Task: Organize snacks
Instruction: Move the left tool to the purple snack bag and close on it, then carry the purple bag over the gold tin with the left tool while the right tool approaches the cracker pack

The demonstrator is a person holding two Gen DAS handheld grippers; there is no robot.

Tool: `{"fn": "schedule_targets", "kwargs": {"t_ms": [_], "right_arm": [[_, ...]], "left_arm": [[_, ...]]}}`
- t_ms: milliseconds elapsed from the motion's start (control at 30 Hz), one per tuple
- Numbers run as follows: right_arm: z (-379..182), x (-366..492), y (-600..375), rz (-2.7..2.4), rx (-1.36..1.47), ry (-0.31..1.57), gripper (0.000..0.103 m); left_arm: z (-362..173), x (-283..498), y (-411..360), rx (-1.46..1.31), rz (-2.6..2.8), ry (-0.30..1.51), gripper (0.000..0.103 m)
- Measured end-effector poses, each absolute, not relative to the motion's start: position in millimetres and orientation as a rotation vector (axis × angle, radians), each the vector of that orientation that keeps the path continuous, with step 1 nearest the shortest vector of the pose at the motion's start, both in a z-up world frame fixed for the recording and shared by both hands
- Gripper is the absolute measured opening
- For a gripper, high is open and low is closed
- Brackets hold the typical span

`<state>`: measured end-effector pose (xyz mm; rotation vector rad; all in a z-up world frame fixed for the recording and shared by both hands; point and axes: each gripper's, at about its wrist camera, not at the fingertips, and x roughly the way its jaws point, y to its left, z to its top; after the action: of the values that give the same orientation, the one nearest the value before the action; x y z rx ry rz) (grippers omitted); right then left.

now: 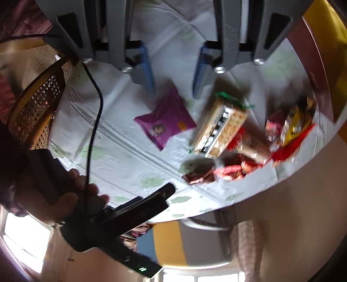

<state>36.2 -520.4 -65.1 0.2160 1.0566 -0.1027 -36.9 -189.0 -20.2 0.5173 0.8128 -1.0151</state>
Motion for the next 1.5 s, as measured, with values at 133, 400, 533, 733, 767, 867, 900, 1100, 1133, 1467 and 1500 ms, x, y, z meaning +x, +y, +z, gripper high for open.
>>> {"fn": "schedule_targets", "kwargs": {"t_ms": [133,400,533,733,767,867,900,1100,1133,1467,1500], "right_arm": [[-62.1,34.4,-522.2,-0.103,0.232,1.046,0.092],[-54.3,35.7,-539.3,-0.123,0.277,1.015,0.092],[-51.7,35.0,-542.6,-0.126,0.297,1.004,0.092],[-51.1,34.4,-539.6,-0.124,0.277,1.002,0.092],[-51.3,34.6,-538.8,-0.124,0.272,1.004,0.092],[-52.5,34.3,-535.2,-0.117,0.251,1.010,0.092],[-53.4,34.3,-533.1,-0.110,0.242,1.014,0.092],[-59.6,36.5,-506.3,0.003,0.208,1.053,0.092],[-59.1,37.0,-499.5,0.039,0.210,1.053,0.092],[-70.3,99.8,-418.4,0.188,0.151,1.131,0.092],[-75.7,107.4,-414.5,0.186,0.154,1.148,0.092]], "left_arm": [[-13.4,-45.2,-217.2,0.734,-1.080,0.642,0.068],[-40.6,-26.0,-253.6,0.932,-1.168,0.677,0.067],[-44.3,-17.6,-266.6,0.865,-1.209,0.733,0.065],[-49.0,-18.8,-270.4,0.763,-1.228,0.810,0.051],[-48.9,-18.4,-266.3,0.737,-1.216,0.818,0.051],[-47.2,-17.3,-247.2,0.621,-1.171,0.856,0.050],[-46.1,-17.7,-239.1,0.578,-1.154,0.874,0.050],[-32.4,-29.5,-192.1,0.409,-1.075,0.894,0.050],[-29.6,-31.8,-184.1,0.394,-1.066,0.893,0.050],[-5.9,-38.9,-119.4,0.272,-0.980,0.862,0.050],[-3.5,-38.4,-114.2,0.257,-0.972,0.857,0.050]]}}
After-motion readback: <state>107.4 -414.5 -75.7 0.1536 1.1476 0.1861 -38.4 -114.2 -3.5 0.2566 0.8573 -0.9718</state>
